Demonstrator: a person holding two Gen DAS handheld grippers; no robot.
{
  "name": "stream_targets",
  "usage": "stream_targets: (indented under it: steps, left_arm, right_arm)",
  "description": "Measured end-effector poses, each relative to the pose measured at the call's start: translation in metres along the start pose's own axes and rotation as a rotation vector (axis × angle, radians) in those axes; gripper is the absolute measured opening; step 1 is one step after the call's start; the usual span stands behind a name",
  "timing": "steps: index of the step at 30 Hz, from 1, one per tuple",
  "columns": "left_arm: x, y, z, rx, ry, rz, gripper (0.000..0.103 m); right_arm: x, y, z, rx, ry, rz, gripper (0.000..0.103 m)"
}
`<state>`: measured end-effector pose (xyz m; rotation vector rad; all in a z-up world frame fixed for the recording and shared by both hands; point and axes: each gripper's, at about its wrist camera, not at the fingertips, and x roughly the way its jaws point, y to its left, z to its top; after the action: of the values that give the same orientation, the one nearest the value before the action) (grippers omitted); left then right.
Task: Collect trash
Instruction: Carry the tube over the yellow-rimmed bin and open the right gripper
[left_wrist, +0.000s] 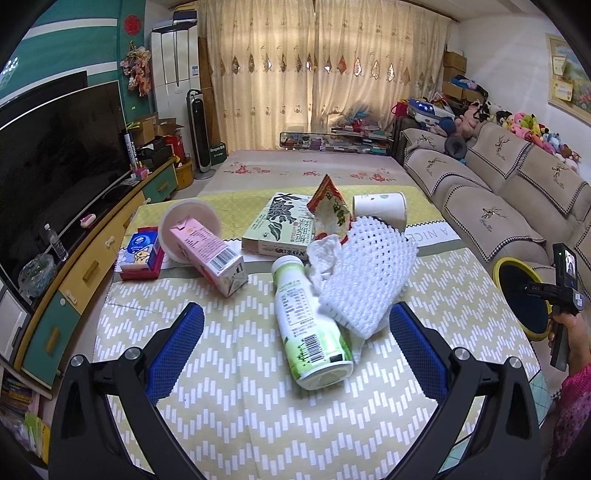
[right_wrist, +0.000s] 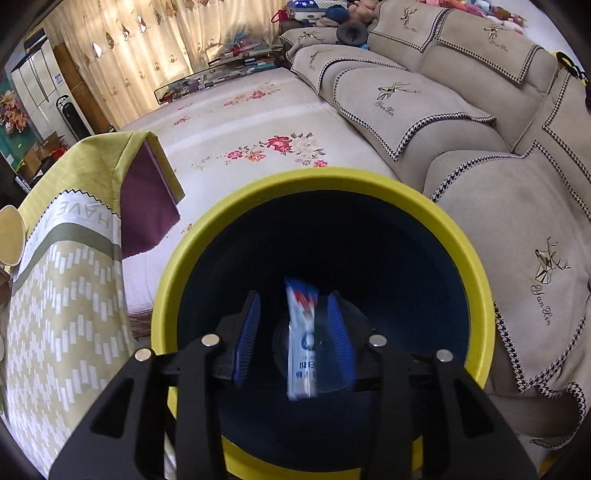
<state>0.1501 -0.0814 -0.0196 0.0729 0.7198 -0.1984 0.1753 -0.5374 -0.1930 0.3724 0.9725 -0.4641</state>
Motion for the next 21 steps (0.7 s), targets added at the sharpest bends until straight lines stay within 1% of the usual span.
stream_targets:
  steps: [9, 16, 21]
  left_arm:
    - [0.024, -0.017, 0.007, 0.056, 0.016, -0.024, 0.099]
    - [0.066, -0.027, 0.027, 0.123, 0.063, -0.054, 0.099]
    - [0.099, -0.041, 0.049, 0.196, 0.104, -0.103, 0.099]
  right_arm:
    - [-0.002, -0.008, -0.003, -0.003, -0.01, 0.005, 0.041]
    - [0.004, -0.006, -0.006, -0.008, 0.006, 0.006, 0.041]
    - [0.004, -0.002, -0.007, -0.018, 0.003, 0.012, 0.042]
